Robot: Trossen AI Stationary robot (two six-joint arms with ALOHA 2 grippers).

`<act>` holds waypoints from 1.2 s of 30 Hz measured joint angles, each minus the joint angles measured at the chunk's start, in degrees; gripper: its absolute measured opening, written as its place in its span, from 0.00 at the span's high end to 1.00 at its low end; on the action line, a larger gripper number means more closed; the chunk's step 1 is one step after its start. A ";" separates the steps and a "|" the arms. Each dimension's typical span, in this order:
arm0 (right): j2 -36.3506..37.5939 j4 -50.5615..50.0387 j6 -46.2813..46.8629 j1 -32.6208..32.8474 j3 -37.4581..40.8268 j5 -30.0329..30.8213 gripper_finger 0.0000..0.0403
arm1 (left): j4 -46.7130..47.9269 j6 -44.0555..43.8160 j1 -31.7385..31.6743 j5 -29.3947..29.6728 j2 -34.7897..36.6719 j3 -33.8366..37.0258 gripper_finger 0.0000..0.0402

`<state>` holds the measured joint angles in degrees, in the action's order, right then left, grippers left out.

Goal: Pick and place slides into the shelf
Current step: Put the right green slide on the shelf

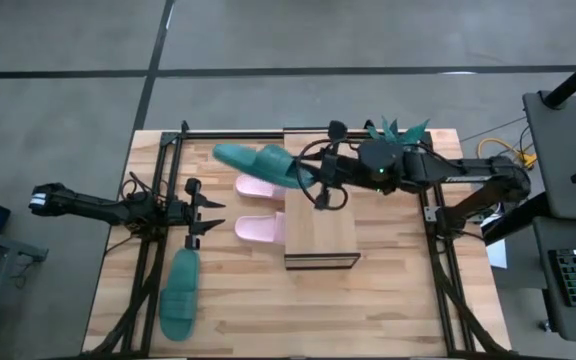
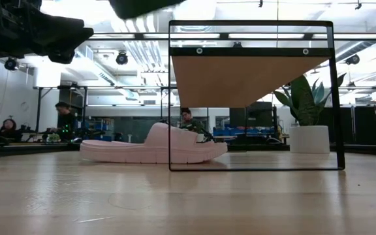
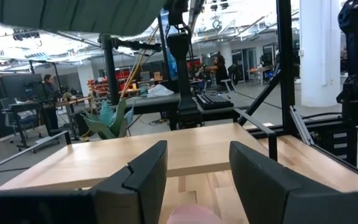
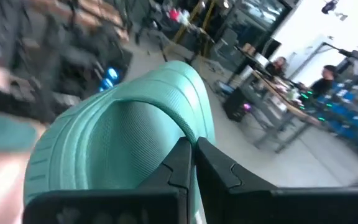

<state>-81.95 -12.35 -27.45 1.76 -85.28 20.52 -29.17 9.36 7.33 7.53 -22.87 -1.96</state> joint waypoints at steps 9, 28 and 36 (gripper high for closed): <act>12.89 13.82 -12.16 -15.49 19.36 -27.19 0.98 | 0.18 0.02 0.00 0.00 0.02 0.02 0.60; 14.97 14.46 -36.30 -35.02 34.48 -47.75 0.98 | 0.13 4.53 0.00 0.00 0.02 0.02 0.60; 11.70 13.26 -41.68 -38.67 34.19 -47.75 0.98 | 0.13 4.50 0.00 0.00 0.02 0.01 0.60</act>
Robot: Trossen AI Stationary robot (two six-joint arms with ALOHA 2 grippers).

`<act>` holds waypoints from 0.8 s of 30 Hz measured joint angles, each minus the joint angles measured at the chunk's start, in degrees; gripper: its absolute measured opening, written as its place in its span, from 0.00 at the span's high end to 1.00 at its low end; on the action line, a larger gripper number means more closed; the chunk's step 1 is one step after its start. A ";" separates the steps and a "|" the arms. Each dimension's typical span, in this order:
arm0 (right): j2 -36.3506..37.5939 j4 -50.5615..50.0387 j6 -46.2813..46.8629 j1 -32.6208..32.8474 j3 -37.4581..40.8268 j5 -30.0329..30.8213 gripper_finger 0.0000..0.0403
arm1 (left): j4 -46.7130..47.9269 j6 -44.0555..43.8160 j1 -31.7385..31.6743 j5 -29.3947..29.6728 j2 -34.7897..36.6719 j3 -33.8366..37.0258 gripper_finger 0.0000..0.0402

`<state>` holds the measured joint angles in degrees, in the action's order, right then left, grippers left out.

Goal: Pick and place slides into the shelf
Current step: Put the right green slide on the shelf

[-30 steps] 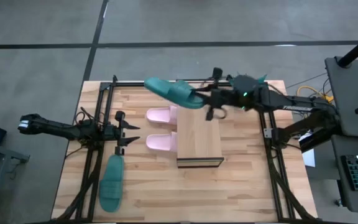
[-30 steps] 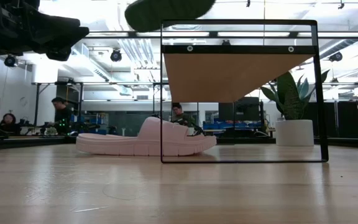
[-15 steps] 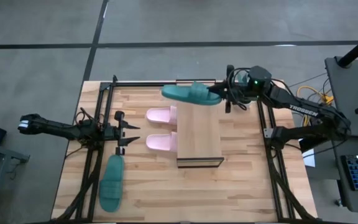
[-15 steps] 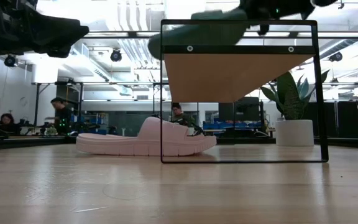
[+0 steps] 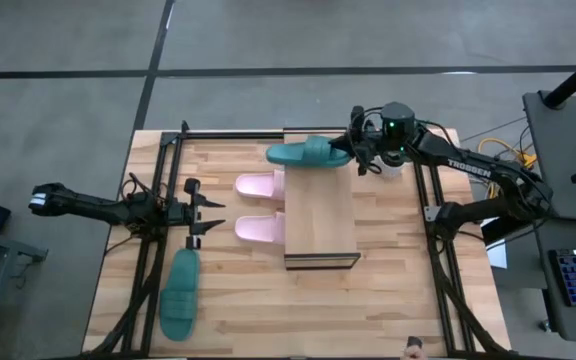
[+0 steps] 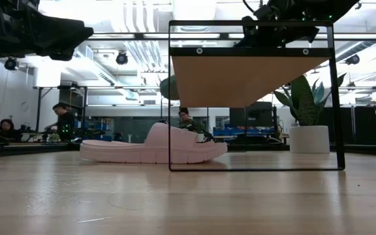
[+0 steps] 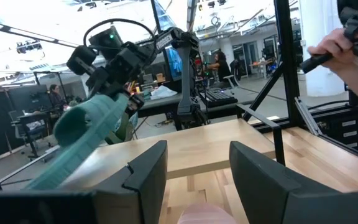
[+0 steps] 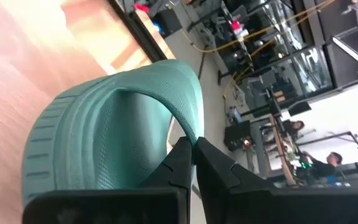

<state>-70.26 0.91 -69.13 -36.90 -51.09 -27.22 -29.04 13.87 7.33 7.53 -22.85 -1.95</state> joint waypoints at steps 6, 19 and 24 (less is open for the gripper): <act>0.39 -0.35 -1.38 -4.09 -0.04 -2.62 0.98 | 0.00 0.00 0.00 0.00 0.00 0.01 0.60; -1.42 -2.64 -3.12 -5.90 0.02 -3.78 0.98 | -0.02 0.04 0.02 0.02 0.00 0.01 0.60; -1.40 -2.51 1.45 -5.88 0.02 1.55 0.97 | -0.02 0.04 0.00 0.02 0.00 0.01 0.60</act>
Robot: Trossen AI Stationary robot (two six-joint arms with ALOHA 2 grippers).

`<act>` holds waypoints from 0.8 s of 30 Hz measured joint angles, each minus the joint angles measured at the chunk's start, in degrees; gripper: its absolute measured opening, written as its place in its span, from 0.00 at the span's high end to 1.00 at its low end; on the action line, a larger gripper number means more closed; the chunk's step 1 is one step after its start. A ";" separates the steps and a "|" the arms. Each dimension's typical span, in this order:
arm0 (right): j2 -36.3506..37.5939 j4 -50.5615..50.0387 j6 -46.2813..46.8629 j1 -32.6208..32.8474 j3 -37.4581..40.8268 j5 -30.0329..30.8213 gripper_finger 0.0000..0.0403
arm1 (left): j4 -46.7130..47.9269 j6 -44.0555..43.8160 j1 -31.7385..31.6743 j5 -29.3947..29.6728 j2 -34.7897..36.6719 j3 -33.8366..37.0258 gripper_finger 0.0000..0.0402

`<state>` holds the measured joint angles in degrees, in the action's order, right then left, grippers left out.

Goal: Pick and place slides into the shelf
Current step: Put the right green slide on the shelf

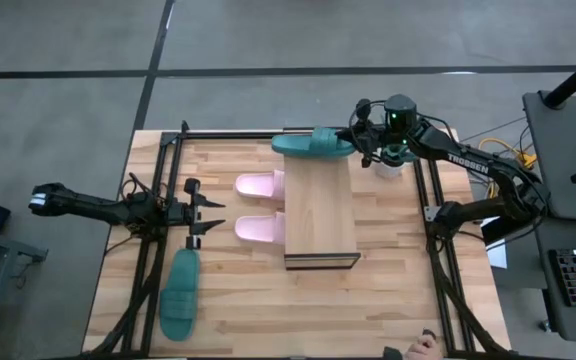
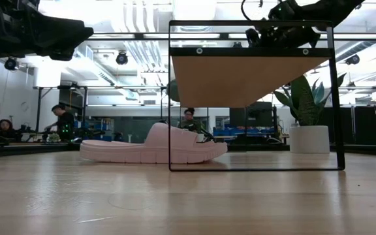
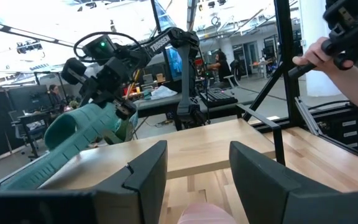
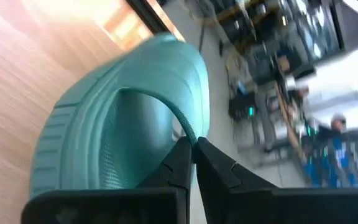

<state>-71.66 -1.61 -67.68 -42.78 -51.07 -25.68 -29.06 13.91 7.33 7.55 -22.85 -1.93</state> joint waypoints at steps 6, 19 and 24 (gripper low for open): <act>0.39 -1.26 3.18 -0.02 0.04 3.26 0.89 | 0.00 0.00 0.01 0.00 0.00 0.00 0.60; 3.31 -3.98 11.29 0.00 0.07 3.84 0.65 | 0.02 0.00 0.02 0.00 0.00 -0.01 0.60; 3.37 -5.55 17.54 0.00 -0.13 6.78 0.56 | 0.02 0.00 0.00 0.00 0.00 0.00 0.60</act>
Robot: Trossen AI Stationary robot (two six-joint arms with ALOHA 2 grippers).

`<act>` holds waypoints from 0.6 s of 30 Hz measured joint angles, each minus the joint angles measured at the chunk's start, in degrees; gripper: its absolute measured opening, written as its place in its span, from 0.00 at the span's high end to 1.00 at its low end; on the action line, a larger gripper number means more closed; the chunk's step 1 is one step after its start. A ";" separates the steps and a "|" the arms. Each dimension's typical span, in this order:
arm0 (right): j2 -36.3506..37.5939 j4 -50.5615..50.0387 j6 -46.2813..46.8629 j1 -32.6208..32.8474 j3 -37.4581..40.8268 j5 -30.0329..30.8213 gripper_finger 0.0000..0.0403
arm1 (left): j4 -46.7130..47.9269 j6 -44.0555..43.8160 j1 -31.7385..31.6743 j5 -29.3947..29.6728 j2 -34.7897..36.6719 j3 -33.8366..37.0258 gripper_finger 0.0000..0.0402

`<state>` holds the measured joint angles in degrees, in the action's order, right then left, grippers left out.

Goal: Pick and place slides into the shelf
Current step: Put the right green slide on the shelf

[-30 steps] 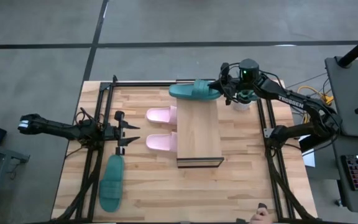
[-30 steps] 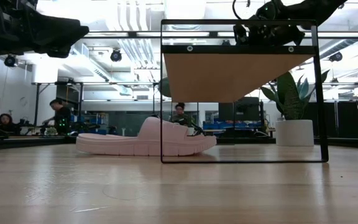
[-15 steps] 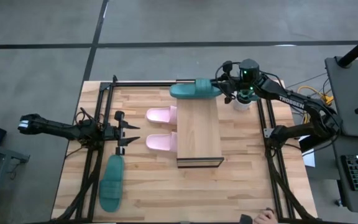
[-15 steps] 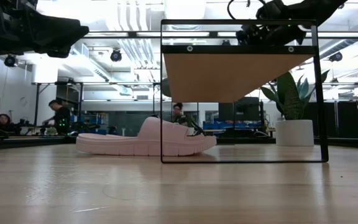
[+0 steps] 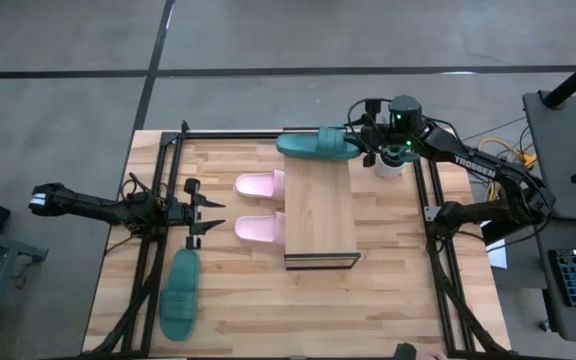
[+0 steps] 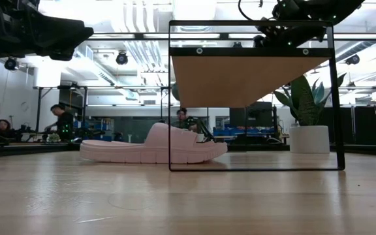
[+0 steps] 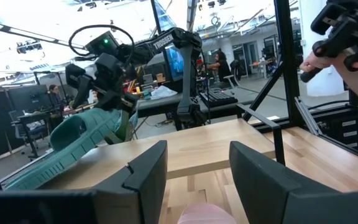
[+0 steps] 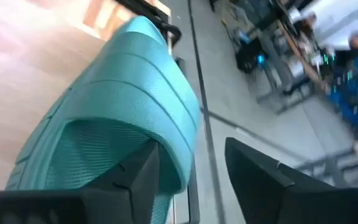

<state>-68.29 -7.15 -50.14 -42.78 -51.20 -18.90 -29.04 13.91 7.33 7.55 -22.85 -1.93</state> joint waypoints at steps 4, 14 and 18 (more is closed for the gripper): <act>0.28 0.02 5.64 0.00 0.00 1.10 0.51 | 0.00 0.00 0.00 0.00 0.00 -0.01 0.60; 2.50 -2.21 5.96 0.32 -0.09 3.70 0.50 | 0.00 0.00 0.00 0.00 0.00 -0.02 0.60; 5.44 -2.31 7.65 0.51 -0.16 5.03 0.50 | 0.04 0.00 0.01 -0.02 0.00 0.00 0.60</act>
<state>-62.85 -9.46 -42.49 -42.28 -51.36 -13.87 -29.00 13.91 7.34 7.53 -22.85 -1.93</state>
